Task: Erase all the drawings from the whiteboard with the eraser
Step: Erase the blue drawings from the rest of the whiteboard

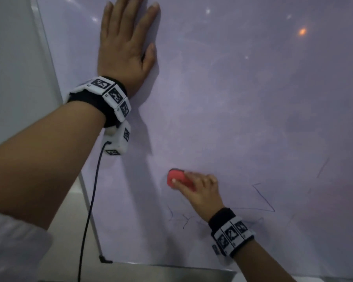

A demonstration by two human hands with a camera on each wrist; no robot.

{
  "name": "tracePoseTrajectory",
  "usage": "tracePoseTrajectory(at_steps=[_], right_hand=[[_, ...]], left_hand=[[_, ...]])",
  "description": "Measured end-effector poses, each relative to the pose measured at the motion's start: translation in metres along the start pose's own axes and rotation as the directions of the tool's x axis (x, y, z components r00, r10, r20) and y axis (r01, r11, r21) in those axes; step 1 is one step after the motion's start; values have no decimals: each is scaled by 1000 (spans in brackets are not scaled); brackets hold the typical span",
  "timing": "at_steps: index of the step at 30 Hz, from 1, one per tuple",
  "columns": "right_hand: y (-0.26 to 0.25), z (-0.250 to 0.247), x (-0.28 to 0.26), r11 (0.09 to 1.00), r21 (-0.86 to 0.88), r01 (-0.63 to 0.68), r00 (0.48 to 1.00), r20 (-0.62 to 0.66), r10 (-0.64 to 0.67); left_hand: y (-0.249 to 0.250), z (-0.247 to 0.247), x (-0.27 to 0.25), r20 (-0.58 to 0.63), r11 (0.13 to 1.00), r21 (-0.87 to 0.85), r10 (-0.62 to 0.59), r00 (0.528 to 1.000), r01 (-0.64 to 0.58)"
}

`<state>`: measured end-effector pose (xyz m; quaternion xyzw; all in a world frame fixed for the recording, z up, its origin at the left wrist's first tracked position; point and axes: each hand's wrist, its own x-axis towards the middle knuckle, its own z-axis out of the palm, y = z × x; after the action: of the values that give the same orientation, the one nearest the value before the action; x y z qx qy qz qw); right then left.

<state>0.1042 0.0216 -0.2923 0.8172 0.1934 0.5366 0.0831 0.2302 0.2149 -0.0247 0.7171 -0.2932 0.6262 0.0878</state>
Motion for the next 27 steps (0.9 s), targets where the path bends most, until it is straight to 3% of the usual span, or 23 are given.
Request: tracePoseTrajectory(at_steps=[2,3,6,8,9,11,12,13,14,16,18,20,22,25,27], right_hand=[[1,3,14,989,14,-149,986,-77,150],[-5,7,9,993,15,-118,991,-69,119],[-16,11,-35,984,51,172,979,105,-177],[-5,1,-44,977,55,207,968,135,-212],[3,-3,-37,987,23,161,981,103,-162],[11,-9,-2,995,24,-94,995,15,94],[11,-6,15,972,66,-226,973,-33,229],[5,0,24,954,104,-280,956,-61,287],[-7,7,22,965,122,-233,969,-50,241],[-34,20,-19,988,142,60,989,122,-78],[-40,21,-79,932,235,275,891,301,-339],[-26,13,-100,921,260,291,876,314,-365],[-13,9,-86,944,200,264,915,259,-311],[-21,14,-65,976,189,105,976,167,-137],[-35,26,-86,949,237,209,946,198,-258]], left_hand=[[2,0,-1,-3,1000,12,-7,1000,7],[2,-1,-1,-2,1000,17,-10,1000,10],[3,-3,1,-2,1000,2,-10,1000,10],[3,-2,0,-6,1000,6,-2,1000,2],[4,-1,0,-7,1000,11,-1,1000,1],[5,-1,-1,0,1000,8,-19,1000,19],[6,-1,-1,5,999,5,-33,999,33],[6,-2,-1,6,999,4,-43,999,43],[7,-3,-1,5,999,8,-46,999,46],[4,-3,1,11,999,14,-39,999,39],[2,-3,-1,11,999,12,-30,999,30],[3,-2,-2,-5,1000,17,-18,1000,18],[5,0,-3,-11,999,16,-28,1000,28],[3,-1,-1,-22,999,23,-45,999,45],[2,-3,0,-31,999,24,-40,999,41]])
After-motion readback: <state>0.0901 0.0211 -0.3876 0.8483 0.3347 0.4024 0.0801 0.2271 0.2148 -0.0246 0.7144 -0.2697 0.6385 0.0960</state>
